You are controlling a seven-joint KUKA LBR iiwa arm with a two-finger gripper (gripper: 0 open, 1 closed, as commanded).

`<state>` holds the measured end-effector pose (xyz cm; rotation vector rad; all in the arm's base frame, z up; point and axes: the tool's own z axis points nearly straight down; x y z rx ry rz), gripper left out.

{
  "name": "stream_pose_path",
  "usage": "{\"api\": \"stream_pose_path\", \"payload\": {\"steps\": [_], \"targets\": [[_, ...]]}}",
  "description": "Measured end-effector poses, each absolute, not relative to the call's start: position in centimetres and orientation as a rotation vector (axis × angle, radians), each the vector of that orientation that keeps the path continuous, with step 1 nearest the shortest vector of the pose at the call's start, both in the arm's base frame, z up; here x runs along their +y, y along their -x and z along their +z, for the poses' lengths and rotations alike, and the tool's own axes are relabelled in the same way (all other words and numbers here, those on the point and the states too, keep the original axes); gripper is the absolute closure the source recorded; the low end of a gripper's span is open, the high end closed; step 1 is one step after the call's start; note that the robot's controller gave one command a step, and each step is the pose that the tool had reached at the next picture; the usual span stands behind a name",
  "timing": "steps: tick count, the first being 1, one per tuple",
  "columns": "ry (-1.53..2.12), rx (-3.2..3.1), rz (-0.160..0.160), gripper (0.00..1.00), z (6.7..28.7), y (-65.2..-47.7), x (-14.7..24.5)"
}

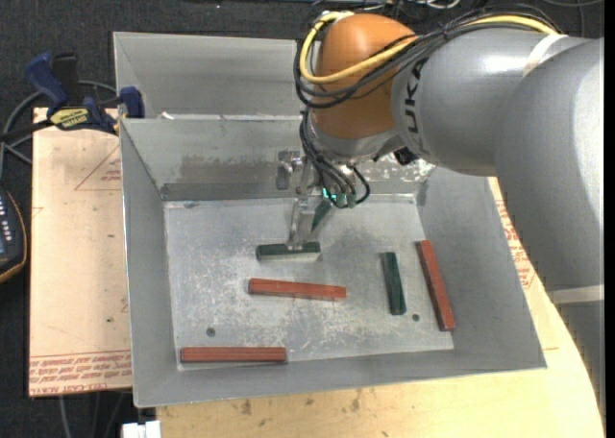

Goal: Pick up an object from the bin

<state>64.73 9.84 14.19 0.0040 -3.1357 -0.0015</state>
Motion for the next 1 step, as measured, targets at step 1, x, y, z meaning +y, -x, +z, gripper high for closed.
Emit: {"api": "stream_pose_path", "payload": {"steps": [1], "targets": [[0.066,-3.133,-0.003,0.0,6.65,-59.49,9.28]]}}
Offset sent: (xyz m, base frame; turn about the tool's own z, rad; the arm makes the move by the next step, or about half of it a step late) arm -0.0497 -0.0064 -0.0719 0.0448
